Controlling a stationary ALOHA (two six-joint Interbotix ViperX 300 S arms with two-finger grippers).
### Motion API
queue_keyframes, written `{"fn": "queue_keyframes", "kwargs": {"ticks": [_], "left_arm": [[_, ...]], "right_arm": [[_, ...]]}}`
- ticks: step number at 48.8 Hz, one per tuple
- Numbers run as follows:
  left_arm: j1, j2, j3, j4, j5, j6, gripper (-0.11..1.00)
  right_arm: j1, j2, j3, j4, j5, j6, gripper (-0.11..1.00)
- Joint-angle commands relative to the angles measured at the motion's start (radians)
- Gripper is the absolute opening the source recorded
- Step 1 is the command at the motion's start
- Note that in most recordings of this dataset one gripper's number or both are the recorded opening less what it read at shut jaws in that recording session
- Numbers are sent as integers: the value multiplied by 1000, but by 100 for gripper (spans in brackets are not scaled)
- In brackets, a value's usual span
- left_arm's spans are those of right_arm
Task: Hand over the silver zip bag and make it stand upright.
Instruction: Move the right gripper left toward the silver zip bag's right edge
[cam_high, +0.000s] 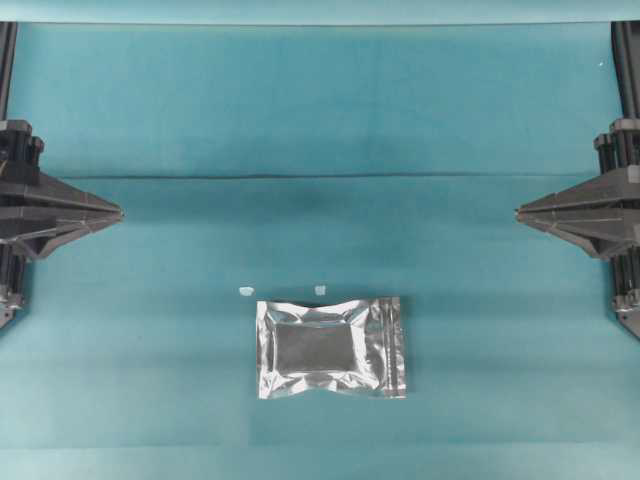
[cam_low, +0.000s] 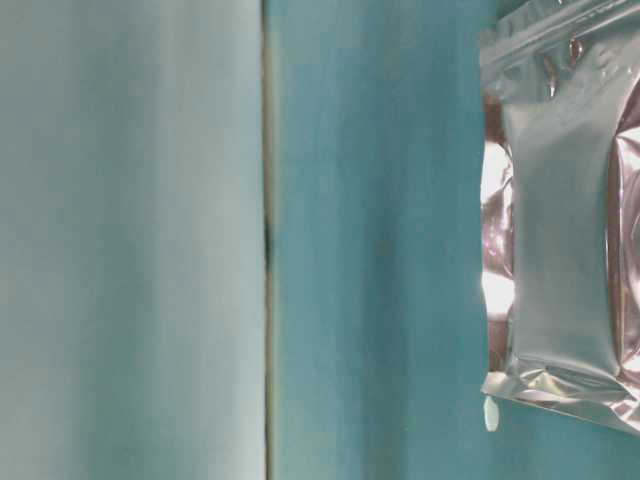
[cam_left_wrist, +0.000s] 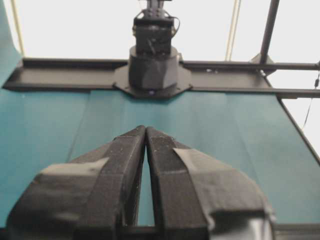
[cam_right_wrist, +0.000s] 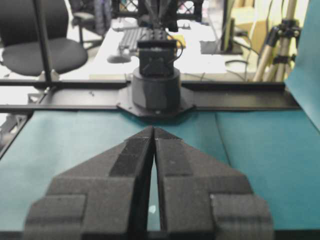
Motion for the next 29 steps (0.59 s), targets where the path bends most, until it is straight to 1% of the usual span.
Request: {"fn": "queue_keyframes", "kwargs": {"ticks": [1,3,4,7,8,11,18,20,25,27,29], "left_arm": [[-20,25,-37,18,-2,-3,14],[-21,34,-48,18,0,0,13],[-23,37,-54,18,2,3,10],[-23,44,-69,18,8,11,1],[-23,48,-75,18,11,14,0],[-23,57,-91,20,21,21,-1],[-21,80,-123,21,63,43,-1],[-21,84,-129,21,72,43,-1],[-21,86,-141,21,89,43,-1],[-23,84,-141,21,94,43,-1],[-23,83,-141,21,98,43,-1]], "right_arm": [[18,15,-20,12,-5,15,9],[34,29,-31,54,20,28,10],[37,37,-37,75,37,43,10],[44,63,-52,133,91,97,2],[49,71,-57,147,106,117,1],[63,101,-69,160,137,173,1],[87,183,-100,166,138,296,1],[91,209,-112,173,137,356,1],[120,264,-130,244,132,509,1],[123,285,-135,264,135,571,1],[129,305,-137,278,137,618,1]]}}
